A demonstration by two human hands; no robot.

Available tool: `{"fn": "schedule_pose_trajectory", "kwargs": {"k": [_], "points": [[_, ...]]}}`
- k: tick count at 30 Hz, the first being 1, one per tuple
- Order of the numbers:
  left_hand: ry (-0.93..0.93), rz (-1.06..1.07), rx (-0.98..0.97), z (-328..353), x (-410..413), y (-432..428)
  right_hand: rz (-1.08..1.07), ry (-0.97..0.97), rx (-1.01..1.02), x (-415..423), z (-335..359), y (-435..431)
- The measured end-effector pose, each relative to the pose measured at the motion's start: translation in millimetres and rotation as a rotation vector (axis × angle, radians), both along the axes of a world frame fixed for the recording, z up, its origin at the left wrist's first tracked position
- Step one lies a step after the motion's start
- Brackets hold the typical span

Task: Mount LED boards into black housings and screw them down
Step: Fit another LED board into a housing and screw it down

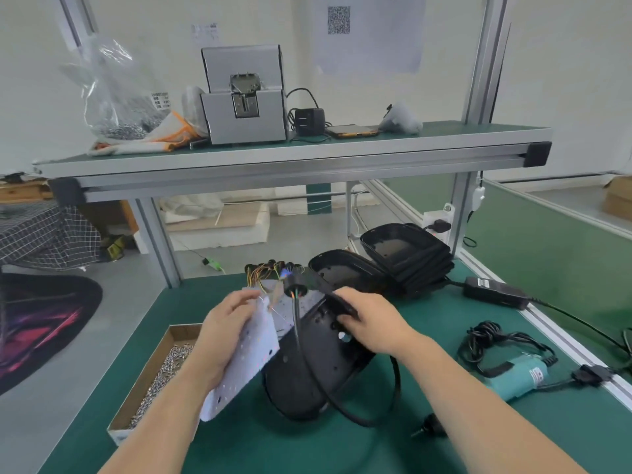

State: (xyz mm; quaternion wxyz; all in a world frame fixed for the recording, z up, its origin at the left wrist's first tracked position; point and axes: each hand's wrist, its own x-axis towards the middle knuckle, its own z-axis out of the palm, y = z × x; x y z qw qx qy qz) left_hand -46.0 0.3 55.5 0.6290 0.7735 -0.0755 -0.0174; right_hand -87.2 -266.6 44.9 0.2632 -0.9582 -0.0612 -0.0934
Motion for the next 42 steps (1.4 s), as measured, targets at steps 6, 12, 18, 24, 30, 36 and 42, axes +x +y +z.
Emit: {"fn": "schedule_pose_trajectory", "kwargs": {"k": [6, 12, 18, 24, 30, 36, 42], "points": [[0.073, -0.264, 0.357, -12, -1, -12, 0.108, -0.031, 0.065, -3, -12, 20], [0.009, -0.227, 0.362, -16, -6, -25, 0.026, -0.037, 0.052, -2, -16, 25], [-0.012, -0.159, 0.488, -22, 4, -32, 0.020, -0.110, 0.059, -3, -12, 21], [-0.071, 0.084, 0.540, -18, 12, -31, -0.076, -0.214, 0.242, -18, 15, -2], [-0.138, 0.307, 0.572, -20, 12, -30, -0.007, -0.110, 0.294, -39, 50, -10], [-0.172, 0.365, 0.566, -15, 5, -37, -0.050, -0.073, 0.044, -44, 66, -9], [-0.240, 0.352, 0.596, -11, -3, -41, -0.150, -0.176, -0.054, -37, 65, -5]]}}
